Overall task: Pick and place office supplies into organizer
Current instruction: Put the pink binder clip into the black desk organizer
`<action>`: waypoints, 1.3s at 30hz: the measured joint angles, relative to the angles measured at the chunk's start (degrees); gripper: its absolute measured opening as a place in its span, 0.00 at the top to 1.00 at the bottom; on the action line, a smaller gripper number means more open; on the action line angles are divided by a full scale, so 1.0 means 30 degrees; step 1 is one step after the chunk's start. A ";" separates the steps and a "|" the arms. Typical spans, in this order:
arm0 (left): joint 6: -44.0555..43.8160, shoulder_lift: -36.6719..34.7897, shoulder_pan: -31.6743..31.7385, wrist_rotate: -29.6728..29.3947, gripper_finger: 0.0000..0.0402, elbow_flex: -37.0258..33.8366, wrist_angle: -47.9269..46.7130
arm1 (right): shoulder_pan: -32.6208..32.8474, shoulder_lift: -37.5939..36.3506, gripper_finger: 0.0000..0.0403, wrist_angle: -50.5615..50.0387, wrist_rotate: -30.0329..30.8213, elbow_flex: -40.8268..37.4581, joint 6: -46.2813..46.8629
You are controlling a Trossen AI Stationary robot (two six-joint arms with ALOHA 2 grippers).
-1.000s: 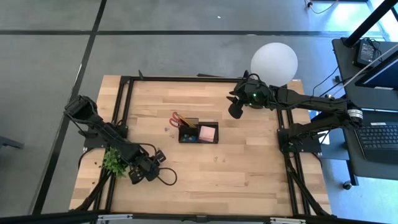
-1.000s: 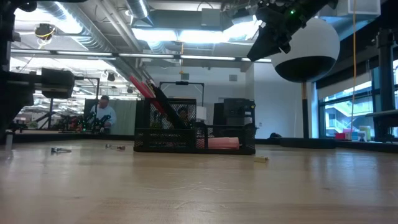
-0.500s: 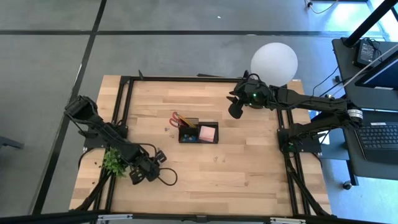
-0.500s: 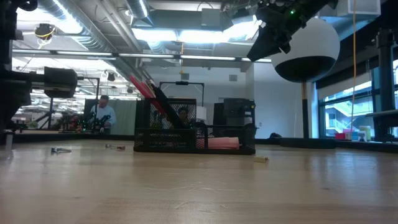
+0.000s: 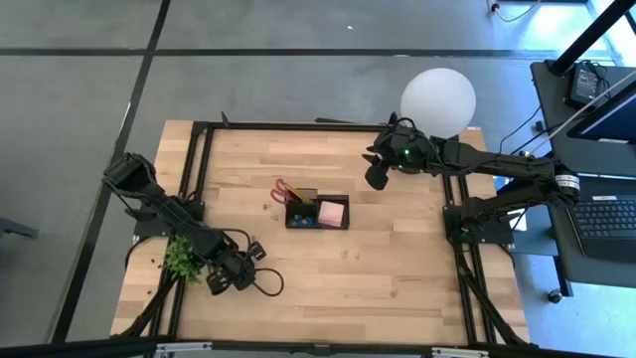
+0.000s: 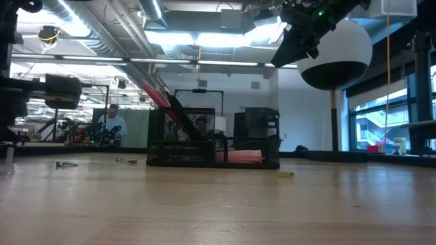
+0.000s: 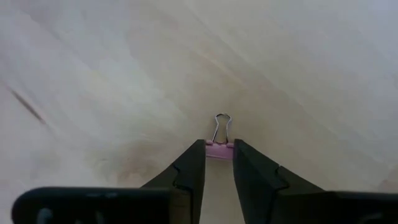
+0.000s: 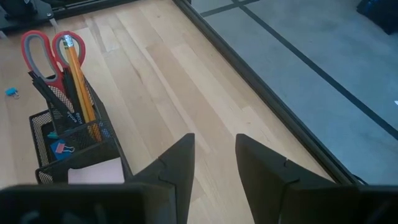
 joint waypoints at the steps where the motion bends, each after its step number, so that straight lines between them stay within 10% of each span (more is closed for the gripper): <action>1: -0.0003 0.0003 0.0000 0.0127 0.82 0.0000 -0.0007 | 0.0003 -0.0004 0.70 -0.0007 0.0000 -0.0003 -0.0004; 27: -0.3643 -0.1507 0.0643 -0.1926 0.83 0.0058 -0.0232 | -0.0001 -0.0006 0.70 0.0021 0.0000 0.0001 0.0051; 39: -0.6058 -0.2190 0.5288 -0.3729 0.83 0.0073 0.4903 | -0.0001 -0.0002 0.70 0.0017 0.0000 -0.0001 0.0044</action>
